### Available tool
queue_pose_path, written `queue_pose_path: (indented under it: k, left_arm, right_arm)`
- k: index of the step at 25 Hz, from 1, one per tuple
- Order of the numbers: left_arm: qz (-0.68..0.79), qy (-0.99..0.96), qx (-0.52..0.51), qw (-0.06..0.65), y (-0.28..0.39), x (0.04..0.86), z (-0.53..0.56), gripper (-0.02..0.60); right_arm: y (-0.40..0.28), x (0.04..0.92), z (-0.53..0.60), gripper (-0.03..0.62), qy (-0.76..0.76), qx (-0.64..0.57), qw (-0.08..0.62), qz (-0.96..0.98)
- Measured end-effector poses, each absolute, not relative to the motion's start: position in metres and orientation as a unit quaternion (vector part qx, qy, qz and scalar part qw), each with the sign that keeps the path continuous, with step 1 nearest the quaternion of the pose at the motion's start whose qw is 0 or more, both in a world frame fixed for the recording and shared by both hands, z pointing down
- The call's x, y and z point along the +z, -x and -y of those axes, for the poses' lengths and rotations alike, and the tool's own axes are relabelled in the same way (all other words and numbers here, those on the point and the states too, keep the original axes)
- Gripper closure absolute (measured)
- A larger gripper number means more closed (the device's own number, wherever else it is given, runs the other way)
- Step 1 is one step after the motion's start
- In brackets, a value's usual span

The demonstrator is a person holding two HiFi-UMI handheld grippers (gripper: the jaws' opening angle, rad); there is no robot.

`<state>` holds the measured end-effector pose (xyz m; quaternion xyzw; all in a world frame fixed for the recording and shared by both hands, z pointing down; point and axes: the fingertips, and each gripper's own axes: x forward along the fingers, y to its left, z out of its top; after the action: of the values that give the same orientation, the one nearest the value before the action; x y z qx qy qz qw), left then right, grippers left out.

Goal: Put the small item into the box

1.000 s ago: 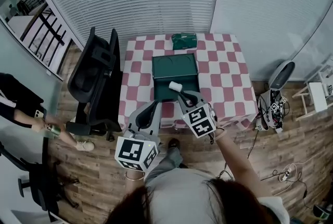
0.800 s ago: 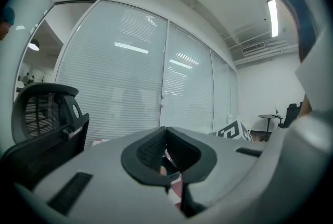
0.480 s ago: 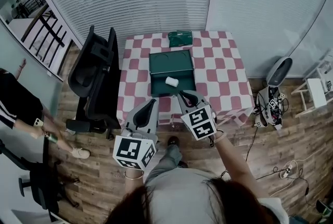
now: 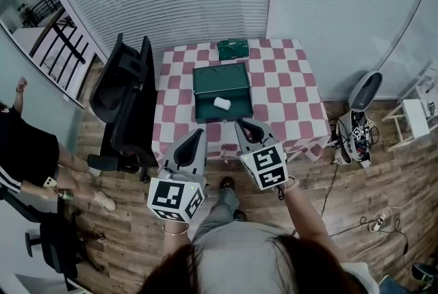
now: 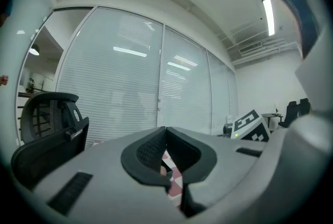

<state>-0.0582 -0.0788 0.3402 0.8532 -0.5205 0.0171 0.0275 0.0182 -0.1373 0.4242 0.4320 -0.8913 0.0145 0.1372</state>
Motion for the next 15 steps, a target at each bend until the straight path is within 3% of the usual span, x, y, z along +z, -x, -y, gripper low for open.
queue_pose_path:
  k: [15]
  left_arm:
    - [0.526,-0.850,0.021,0.015,0.045,0.334,0.044,0.572]
  right_arm:
    - [-0.046,0.380,0.085,0.568,-0.455,0.009,0.069,0.888]
